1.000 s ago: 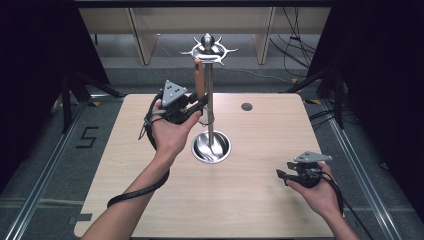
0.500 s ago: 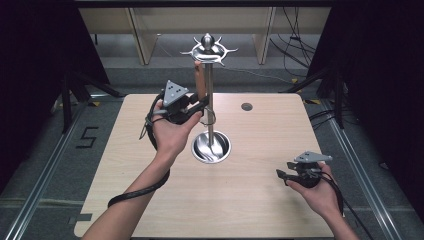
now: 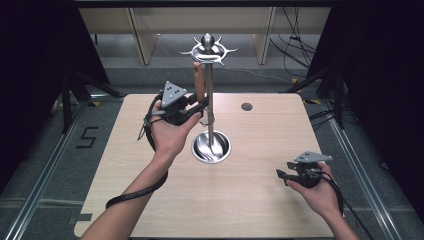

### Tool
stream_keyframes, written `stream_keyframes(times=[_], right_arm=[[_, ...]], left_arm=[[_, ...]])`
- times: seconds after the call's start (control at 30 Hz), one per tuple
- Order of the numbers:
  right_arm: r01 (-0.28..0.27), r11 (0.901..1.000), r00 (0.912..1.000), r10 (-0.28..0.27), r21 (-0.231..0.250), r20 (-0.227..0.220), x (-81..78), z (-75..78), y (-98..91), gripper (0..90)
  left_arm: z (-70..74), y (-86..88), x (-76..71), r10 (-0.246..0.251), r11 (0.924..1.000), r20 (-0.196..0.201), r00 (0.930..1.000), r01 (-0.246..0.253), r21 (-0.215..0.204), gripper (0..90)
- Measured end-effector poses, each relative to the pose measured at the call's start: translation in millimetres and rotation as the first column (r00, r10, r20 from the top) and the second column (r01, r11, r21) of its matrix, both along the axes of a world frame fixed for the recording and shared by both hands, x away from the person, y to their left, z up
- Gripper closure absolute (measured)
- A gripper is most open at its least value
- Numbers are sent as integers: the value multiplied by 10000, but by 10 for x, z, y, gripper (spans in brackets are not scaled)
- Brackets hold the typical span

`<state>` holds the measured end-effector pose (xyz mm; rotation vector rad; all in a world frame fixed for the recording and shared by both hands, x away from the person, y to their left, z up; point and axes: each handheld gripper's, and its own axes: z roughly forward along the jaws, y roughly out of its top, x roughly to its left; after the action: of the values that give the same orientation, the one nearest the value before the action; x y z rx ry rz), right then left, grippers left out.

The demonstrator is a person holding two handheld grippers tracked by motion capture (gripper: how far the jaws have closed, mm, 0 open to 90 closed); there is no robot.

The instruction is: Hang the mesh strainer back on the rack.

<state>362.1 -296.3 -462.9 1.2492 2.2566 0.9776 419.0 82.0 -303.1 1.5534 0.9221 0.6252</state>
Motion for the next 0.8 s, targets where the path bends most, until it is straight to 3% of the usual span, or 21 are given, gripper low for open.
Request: stream_keyframes(times=[0.1,0.33,0.37,0.43,0.8], right_arm=[[197,9996,9992,-189,221,-351,-15,13,14,474],[143,9998,9998,-140,140,-171,-10,11,10,473],[66,9999,10000,-66,105,31,-2,-2,7,474],[132,9998,9997,-130,122,-187,-10,13,8,474],[190,9997,9997,-187,182,-170,-13,10,14,473]], left_arm=[[0,26,-32,-90,10000,-29,10000,90,31,605],[12,113,-103,-190,9996,48,9998,189,224,560],[10,146,-131,-198,9994,45,9998,197,269,553],[4,188,-162,-215,9992,32,9998,214,348,543],[-75,425,-349,-213,9984,-178,9996,222,525,501]])
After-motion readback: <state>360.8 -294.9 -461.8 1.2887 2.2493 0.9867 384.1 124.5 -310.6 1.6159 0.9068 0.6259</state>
